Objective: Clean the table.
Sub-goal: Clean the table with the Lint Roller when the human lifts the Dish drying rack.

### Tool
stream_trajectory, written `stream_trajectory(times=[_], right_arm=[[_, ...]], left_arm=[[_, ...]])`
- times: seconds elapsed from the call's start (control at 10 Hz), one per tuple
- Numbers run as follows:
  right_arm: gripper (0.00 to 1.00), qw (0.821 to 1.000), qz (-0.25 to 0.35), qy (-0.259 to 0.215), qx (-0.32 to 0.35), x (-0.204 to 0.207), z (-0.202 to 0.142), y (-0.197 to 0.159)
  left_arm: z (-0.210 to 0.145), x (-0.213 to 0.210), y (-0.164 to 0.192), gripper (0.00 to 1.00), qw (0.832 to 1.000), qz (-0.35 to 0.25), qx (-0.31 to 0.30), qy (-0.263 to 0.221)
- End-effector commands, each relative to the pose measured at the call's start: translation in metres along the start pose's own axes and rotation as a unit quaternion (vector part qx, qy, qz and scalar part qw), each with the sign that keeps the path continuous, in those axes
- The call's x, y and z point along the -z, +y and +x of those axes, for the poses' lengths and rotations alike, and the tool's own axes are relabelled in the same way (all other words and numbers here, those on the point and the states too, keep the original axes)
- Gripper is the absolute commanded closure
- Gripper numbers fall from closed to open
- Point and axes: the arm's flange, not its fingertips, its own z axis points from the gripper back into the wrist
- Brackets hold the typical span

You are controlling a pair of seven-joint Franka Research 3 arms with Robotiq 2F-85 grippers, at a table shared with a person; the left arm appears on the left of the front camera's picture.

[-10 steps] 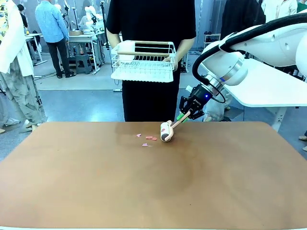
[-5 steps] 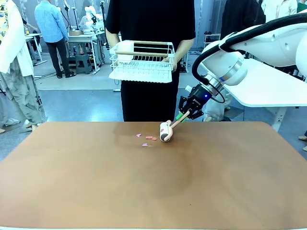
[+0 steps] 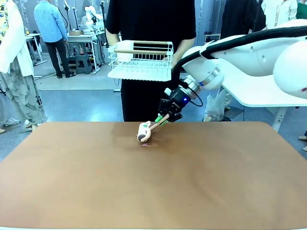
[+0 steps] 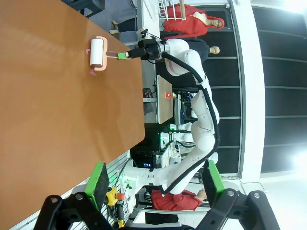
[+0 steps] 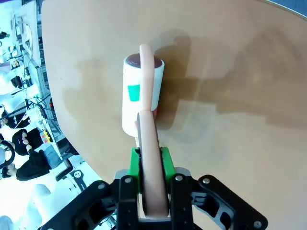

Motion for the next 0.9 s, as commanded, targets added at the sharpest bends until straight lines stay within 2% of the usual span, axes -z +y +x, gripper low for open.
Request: stream_trajectory(times=[0.0, 0.3, 0.5, 0.7, 0.8], right_arm=[[0.79, 0.995, -0.070, 0.068, 0.005, 0.048, 0.009, -0.011], [0.79, 0.993, -0.082, 0.084, -0.012, 0.095, 0.011, 0.012], [0.79, 0.993, -0.072, 0.082, -0.033, 0.093, 0.006, 0.029], [0.79, 0.995, -0.024, 0.043, -0.083, 0.033, -0.023, 0.051], [0.79, 0.996, 0.001, 0.031, -0.084, -0.001, -0.042, 0.051]], left_arm=[[-0.002, -0.003, -0.001, 0.00, 1.000, -0.002, 0.002, -0.002], [-0.002, -0.003, -0.001, 0.00, 1.000, -0.002, 0.002, -0.002], [-0.002, -0.003, -0.001, 0.00, 1.000, -0.002, 0.002, -0.002], [-0.002, -0.003, -0.001, 0.00, 1.000, -0.002, 0.002, -0.002], [-0.002, -0.003, -0.001, 0.00, 1.000, -0.002, 0.002, -0.002]])
